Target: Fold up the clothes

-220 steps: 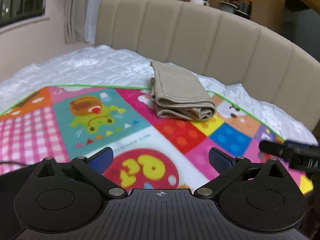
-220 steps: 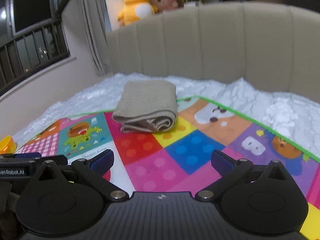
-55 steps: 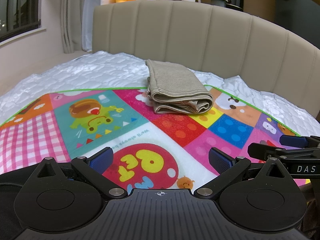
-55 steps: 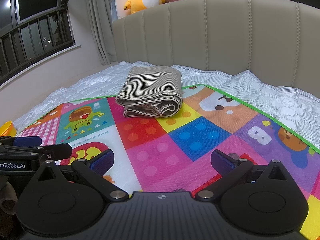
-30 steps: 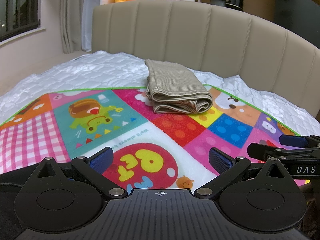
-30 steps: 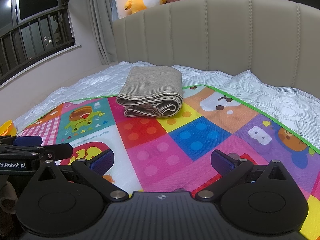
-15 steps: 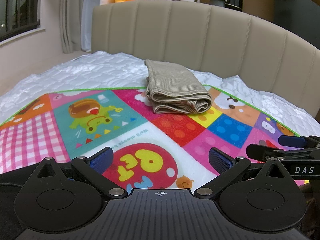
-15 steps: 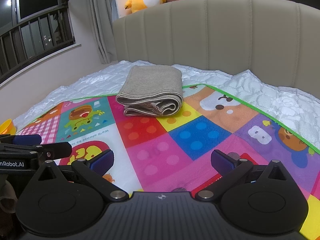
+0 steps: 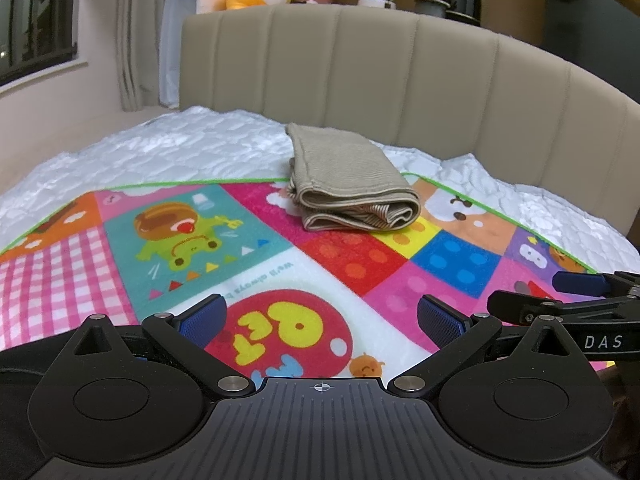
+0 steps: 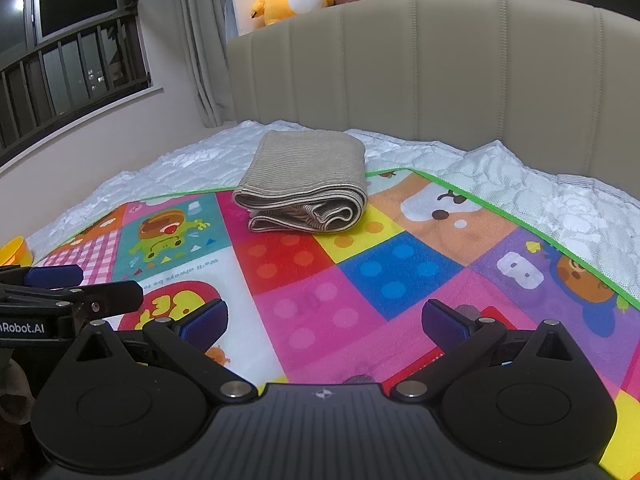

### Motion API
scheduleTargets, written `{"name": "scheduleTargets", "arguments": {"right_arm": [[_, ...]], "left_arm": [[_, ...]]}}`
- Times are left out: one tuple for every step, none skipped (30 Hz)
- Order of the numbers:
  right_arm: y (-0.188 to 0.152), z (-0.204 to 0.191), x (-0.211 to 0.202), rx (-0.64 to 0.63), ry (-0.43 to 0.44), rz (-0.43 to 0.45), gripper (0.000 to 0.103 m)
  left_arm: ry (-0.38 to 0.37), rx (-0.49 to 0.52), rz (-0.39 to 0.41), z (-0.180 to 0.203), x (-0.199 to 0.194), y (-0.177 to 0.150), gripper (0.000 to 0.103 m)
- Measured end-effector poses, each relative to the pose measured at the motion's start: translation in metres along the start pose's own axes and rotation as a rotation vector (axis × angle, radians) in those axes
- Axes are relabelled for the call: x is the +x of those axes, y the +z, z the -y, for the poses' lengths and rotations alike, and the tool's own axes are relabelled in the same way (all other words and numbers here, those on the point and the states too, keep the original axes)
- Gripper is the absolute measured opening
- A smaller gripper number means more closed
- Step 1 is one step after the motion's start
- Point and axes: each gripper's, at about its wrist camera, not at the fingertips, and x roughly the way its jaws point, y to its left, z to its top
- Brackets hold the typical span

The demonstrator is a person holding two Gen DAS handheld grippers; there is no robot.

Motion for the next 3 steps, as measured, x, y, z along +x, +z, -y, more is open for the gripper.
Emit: {"name": "scheduleTargets", "arguments": {"right_arm": [[0.0, 0.0001, 0.0001, 0.002, -0.001, 0.0, 0.103], [-0.0003, 0.0003, 0.0006, 0.003, -0.001, -0.002, 0.103], [-0.0005, 0.0005, 0.0011, 0.003, -0.002, -0.004, 0.103]], "left_arm": [[0.001, 0.003, 0.008, 0.0005, -0.0008, -0.0001, 0.103], [0.002, 0.004, 0.011, 0.0006, -0.0011, -0.0001, 0.103], [0.003, 0.004, 0.013, 0.0006, -0.0015, 0.0, 0.103]]}}
